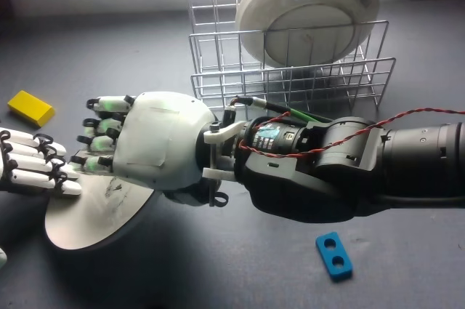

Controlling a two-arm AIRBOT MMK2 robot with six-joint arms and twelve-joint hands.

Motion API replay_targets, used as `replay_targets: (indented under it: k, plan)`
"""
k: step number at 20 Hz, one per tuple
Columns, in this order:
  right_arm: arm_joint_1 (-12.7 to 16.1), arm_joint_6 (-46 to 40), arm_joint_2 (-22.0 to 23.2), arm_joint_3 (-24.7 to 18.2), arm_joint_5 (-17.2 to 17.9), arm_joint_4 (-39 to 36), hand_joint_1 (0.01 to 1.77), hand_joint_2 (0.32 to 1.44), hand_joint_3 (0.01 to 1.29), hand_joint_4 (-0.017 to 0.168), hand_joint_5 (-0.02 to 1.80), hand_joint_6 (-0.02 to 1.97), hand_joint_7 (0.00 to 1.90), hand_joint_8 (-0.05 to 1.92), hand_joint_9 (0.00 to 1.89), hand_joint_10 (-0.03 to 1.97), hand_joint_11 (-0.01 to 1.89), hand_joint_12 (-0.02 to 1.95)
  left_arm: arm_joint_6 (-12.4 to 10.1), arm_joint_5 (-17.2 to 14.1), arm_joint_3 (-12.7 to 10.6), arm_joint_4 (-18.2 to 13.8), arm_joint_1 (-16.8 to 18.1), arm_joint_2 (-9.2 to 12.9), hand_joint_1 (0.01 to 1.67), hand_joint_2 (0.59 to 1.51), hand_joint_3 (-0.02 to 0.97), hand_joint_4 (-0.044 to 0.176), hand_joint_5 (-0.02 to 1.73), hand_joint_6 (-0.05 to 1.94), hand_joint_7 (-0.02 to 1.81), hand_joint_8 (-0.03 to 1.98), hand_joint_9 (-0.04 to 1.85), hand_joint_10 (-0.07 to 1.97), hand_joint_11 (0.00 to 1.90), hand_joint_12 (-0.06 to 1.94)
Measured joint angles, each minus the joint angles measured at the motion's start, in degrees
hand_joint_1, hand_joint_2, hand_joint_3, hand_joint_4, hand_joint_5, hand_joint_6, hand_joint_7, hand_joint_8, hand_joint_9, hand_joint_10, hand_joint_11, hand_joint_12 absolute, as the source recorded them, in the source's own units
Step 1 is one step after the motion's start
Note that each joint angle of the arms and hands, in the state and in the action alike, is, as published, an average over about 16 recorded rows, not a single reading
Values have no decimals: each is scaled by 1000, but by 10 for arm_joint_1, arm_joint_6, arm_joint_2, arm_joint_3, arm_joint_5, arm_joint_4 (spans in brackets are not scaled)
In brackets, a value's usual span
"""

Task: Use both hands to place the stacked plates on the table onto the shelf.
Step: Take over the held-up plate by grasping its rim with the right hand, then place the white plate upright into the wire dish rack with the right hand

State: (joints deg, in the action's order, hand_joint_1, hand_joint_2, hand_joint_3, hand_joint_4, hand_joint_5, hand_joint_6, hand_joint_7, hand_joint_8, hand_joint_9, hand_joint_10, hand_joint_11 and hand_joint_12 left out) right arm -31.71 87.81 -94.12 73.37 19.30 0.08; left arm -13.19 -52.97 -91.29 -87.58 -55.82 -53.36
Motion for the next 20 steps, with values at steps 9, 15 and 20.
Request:
replay_targets:
  k: [9, 15, 20]
  plan:
    - [0, 2, 1, 0, 13, -1, 1124, 1066, 11, 3, 652, 167, 705, 206, 764, 84, 339, 1219, 0, 0, -1, 0, 0, 0, 14, 1154, 12, -2, 72, -16, -6, -19, 86, 26, 18, 15]
    - [-2, 3, 2, -1, 26, -3, 1133, 1043, 11, 0, 798, 361, 903, 519, 1071, 162, 662, 1218, -2, 2, -1, -7, 12, 0, 14, 1154, 12, -2, 74, -16, 3, -21, 91, 23, 31, 18]
    - [-3, 4, 3, -2, 35, -4, 1137, 1017, 11, -3, 826, 521, 979, 814, 1191, 372, 853, 1245, -8, 2, 2, -19, 43, 7, 14, 1154, 12, -1, 85, -7, 37, -12, 93, 20, 43, 23]
